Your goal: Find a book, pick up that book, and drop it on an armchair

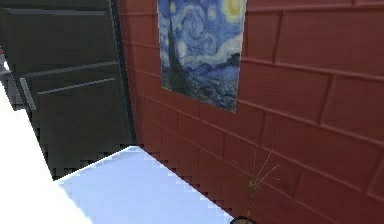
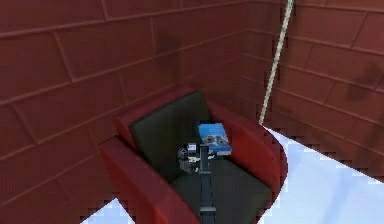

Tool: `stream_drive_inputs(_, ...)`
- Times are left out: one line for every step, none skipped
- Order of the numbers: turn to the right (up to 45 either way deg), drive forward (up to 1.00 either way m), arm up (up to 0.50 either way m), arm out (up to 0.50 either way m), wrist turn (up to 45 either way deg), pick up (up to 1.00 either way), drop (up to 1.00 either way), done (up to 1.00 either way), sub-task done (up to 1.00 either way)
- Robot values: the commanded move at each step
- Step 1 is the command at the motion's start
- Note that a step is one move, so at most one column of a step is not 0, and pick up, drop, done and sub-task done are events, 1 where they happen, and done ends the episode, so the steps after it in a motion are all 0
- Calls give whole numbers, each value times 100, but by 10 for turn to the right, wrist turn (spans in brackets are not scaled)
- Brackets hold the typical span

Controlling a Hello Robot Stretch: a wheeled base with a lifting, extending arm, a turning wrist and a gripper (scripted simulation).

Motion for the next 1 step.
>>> stream_drive_inputs(0,0,0,0,0,0,100,0,0)
